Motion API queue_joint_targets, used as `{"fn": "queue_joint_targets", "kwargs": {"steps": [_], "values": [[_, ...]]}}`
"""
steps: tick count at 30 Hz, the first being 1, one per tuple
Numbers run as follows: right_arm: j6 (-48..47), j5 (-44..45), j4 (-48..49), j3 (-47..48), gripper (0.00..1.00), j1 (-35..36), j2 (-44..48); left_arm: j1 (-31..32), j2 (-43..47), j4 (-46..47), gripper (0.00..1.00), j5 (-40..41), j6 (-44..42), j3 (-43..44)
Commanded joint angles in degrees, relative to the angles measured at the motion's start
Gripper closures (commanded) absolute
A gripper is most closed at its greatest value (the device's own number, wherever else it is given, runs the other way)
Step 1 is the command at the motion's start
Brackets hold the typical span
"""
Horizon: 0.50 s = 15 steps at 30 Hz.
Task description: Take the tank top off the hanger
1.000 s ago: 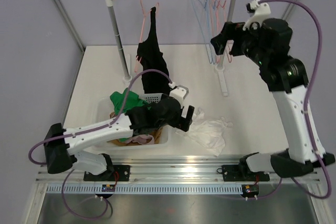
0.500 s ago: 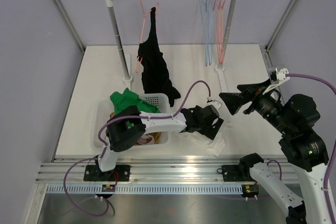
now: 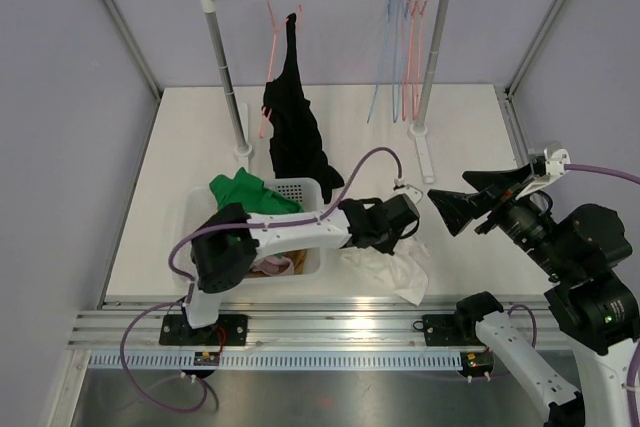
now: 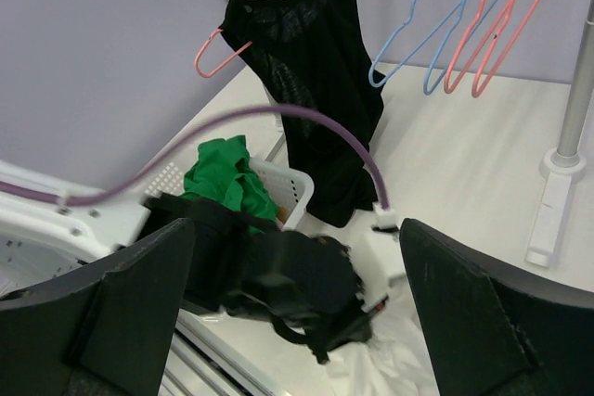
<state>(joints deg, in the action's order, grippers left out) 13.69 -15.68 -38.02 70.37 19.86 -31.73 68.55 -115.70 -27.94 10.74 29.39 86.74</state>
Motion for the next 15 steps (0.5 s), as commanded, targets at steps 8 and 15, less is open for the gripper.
{"fn": "queue_joint_targets", "kwargs": {"steps": [8, 15], "values": [[-1.7, 1.9, -1.2, 2.2, 0.01, 0.1, 1.6, -0.6, 31.4, -12.3, 1.00, 20.9, -2.8, 3.7], [-1.0, 0.8, -0.2, 2.6, 0.01, 0.1, 0.9, -6.1, 44.1, -21.4, 1.00, 27.3, 2.0, -1.9]]}}
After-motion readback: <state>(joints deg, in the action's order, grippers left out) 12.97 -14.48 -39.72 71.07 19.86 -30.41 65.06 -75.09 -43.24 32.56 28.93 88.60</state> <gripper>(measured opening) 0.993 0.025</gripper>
